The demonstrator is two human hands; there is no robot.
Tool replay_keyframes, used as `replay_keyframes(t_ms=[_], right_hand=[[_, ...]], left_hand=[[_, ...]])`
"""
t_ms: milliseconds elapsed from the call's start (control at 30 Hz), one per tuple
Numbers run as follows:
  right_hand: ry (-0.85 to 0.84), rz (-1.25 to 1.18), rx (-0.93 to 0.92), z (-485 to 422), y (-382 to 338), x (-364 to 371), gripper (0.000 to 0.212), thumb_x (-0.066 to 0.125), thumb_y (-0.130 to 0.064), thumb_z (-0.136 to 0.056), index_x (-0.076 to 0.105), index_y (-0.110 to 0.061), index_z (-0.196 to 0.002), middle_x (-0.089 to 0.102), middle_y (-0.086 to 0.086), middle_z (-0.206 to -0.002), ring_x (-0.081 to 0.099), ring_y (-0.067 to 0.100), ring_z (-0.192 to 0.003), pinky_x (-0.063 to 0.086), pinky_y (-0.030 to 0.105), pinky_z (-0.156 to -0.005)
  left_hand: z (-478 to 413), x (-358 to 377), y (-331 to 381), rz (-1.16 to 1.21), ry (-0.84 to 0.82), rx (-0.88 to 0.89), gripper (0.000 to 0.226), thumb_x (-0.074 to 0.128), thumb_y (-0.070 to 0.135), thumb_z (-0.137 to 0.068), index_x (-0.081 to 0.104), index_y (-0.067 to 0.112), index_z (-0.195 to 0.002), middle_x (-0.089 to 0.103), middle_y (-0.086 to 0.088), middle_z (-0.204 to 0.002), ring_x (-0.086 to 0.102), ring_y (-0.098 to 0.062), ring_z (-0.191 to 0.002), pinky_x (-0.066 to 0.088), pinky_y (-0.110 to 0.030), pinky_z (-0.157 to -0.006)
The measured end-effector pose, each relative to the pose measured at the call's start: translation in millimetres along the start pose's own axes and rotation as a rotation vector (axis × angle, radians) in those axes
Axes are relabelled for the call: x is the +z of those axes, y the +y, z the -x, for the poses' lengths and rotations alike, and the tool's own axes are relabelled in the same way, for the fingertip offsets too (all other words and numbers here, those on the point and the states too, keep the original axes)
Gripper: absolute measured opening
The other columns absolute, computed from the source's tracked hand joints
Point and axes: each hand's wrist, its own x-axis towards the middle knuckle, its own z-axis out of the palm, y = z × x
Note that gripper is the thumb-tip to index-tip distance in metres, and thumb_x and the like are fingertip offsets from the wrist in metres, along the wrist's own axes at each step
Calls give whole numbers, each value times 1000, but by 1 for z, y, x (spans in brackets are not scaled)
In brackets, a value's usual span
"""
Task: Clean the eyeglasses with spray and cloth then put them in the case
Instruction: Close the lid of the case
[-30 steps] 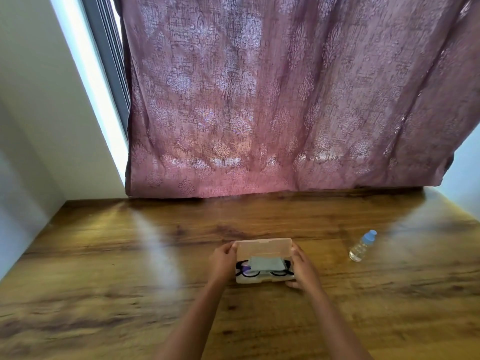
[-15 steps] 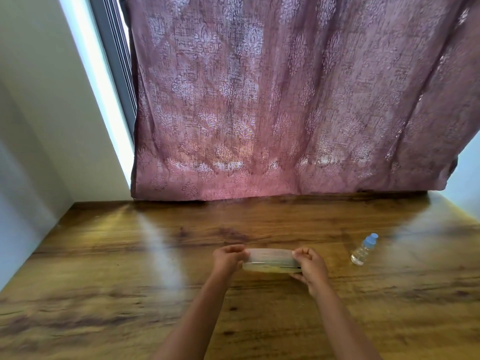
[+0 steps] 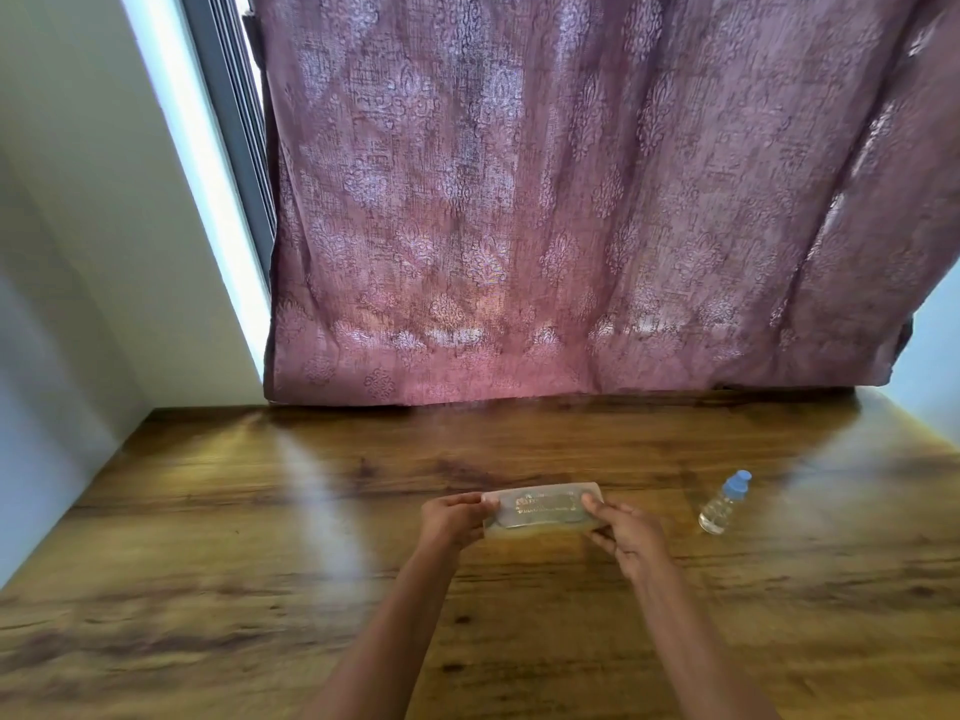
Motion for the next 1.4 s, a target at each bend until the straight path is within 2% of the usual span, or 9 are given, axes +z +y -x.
replay_keyframes(t_ms=[233,467,567,633,700,933,1100,1233,1400], right_hand=[[-28,-51,-5,-1,1,-1,12,70,-6,-77,60,-9,-81,62,16,-105,57,27,-101,51,35,-81],[-89,-80,46,3,7,-6,31,68,-7,-80,57,-1,-108,57,14,-109,51,26,-110,47,40,-94],[-51,39,50,7,11,-10,29,70,-18,-80,62,-3,-103,61,12,-98,57,20,-83,54,25,-63],[-17,173,12,11,13,-14,32,69,-26,-81,65,-2,-102,61,7,-81,50,15,-61,42,14,-37],[-6,252,-22,15,15,-18,30,68,-26,-82,66,-2,-99,58,3,-72,48,14,-57,36,12,-31],[-103,342,-16,33,25,-32,12,67,-16,-83,68,-10,-93,61,3,-80,54,14,-68,48,21,-52],[-127,403,39,39,37,-39,11,68,-20,-82,68,-13,-91,64,4,-86,59,16,-73,50,23,-53],[-142,408,41,40,45,-44,17,72,-17,-79,68,-12,-94,66,6,-95,62,21,-86,55,29,-65],[-146,469,-11,39,49,-46,21,73,-18,-77,68,-12,-96,67,8,-97,64,21,-87,57,31,-67]], left_hand=[[6,3,1,55,20,-4,35,69,-8,-74,60,-10,-108,65,-15,-80,64,-21,-68,53,-18,-45],[19,5,-3,54,36,12,34,67,-10,-74,59,-12,-107,63,-14,-75,65,-18,-57,52,-17,-44],[22,5,-7,46,47,22,38,69,-8,-74,59,-9,-110,64,-12,-80,66,-17,-61,53,-17,-47],[27,4,-10,2,62,30,38,70,-4,-75,60,-5,-111,65,-14,-88,63,-20,-74,53,-19,-56],[31,3,-15,-52,98,20,36,71,-1,-76,61,-5,-111,64,-19,-99,60,-25,-86,50,-23,-63],[49,-5,-41,-121,194,17,32,75,23,-75,65,3,-98,66,-19,-107,63,-32,-96,53,-33,-68],[60,0,-57,-223,332,22,28,75,17,-76,69,3,-99,66,-10,-93,59,-21,-82,52,-33,-74],[70,2,-68,-284,370,36,25,75,22,-76,71,7,-96,71,-13,-94,65,-28,-87,54,-38,-77],[73,4,-73,-336,407,12,19,76,21,-75,71,9,-89,72,-15,-92,66,-35,-89,55,-42,-77]])
